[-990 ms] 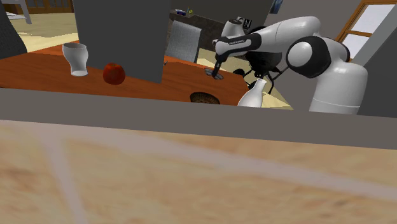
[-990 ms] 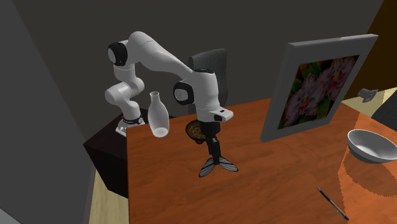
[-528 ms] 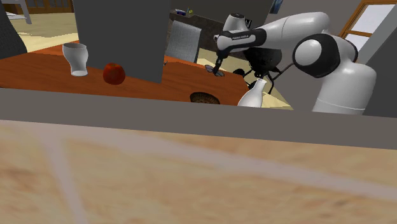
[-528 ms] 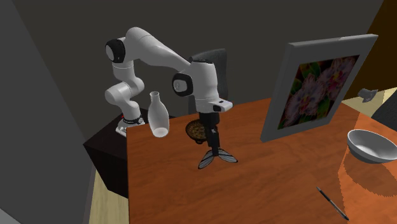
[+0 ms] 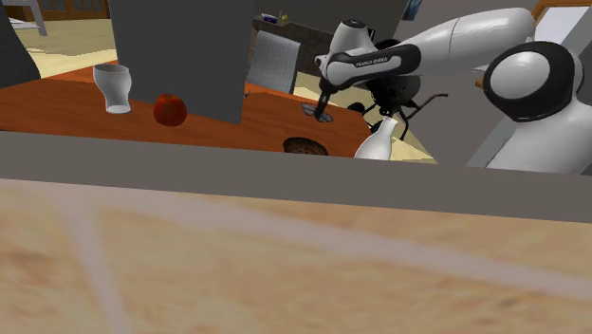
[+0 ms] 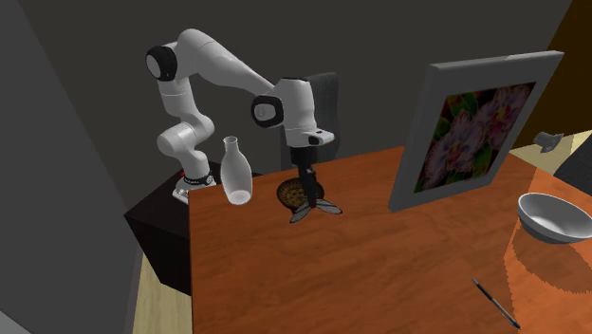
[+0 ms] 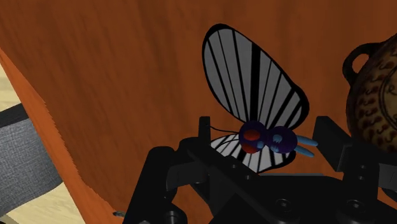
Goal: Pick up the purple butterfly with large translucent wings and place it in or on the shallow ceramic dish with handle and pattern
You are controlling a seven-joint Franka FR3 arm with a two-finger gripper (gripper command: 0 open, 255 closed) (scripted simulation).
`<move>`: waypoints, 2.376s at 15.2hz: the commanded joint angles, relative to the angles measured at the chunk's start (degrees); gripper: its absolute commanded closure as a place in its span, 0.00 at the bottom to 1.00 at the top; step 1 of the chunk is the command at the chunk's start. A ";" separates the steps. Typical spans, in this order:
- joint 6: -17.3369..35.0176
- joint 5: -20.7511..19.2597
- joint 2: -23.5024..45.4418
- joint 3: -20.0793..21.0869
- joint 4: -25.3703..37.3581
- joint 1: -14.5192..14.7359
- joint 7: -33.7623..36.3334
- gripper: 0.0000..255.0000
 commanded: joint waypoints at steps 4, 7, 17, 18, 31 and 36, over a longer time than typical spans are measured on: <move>-1.08 -2.35 -7.91 2.76 -8.32 2.48 6.47 1.00; -2.02 -3.07 -12.10 4.80 -12.57 3.84 10.15 1.00; 0.66 -4.58 -15.83 8.05 -20.57 5.38 16.83 1.00; 1.40 -4.85 -15.53 8.07 -21.05 5.30 17.17 1.00; 6.48 -7.00 -13.12 8.24 -24.01 4.68 19.72 1.00; 6.48 -7.00 -13.12 8.24 -24.00 4.68 19.72 0.00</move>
